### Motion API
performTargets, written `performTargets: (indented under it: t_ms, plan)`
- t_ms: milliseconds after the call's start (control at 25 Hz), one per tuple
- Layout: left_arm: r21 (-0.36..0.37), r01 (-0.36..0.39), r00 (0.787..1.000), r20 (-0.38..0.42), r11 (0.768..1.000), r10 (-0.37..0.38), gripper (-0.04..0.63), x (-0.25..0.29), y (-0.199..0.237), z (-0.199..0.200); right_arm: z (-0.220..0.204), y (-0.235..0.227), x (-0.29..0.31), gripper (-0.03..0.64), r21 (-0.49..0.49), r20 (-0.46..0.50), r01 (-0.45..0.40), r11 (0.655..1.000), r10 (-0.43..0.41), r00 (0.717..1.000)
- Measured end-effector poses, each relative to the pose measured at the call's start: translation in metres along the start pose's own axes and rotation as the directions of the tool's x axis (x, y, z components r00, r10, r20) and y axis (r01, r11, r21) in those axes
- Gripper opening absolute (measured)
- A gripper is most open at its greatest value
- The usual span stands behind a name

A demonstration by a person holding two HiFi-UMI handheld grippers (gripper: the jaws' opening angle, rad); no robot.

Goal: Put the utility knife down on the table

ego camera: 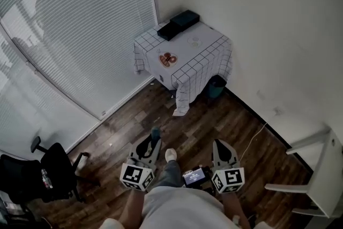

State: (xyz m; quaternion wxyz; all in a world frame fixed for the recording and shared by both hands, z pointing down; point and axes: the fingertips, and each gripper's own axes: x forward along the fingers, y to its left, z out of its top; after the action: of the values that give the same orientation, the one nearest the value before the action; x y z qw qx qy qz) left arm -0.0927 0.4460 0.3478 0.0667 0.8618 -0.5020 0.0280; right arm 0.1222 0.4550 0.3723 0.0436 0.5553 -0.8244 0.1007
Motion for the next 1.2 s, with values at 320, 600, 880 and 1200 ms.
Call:
performTargets:
  t_ms: [320,600,880,1200]
  plan:
    - [0.008,0.066,0.998,0.014,0.998,-0.066,0.117,0.079,0.041,0.022,0.027,-0.027,0.071,0.008,-0.008,0.001,0.051,0.999,-0.051,0.999]
    - [0.007,0.097,0.995,0.02,0.995,-0.097,0.117,0.141,0.106,0.034,0.043,-0.026,0.163,0.008,-0.009,0.001,0.066,0.998,-0.066,0.998]
    - [0.013,0.116,0.993,0.007,0.993,-0.117,0.117,0.197,0.162,0.04,0.06,-0.029,0.233,0.008,-0.027,0.014,0.083,0.996,-0.083,0.996]
    - [0.0,0.122,0.992,0.028,0.993,-0.122,0.117,0.245,0.191,0.054,0.064,-0.055,0.286,0.008,-0.016,-0.004,0.101,0.995,-0.101,0.995]
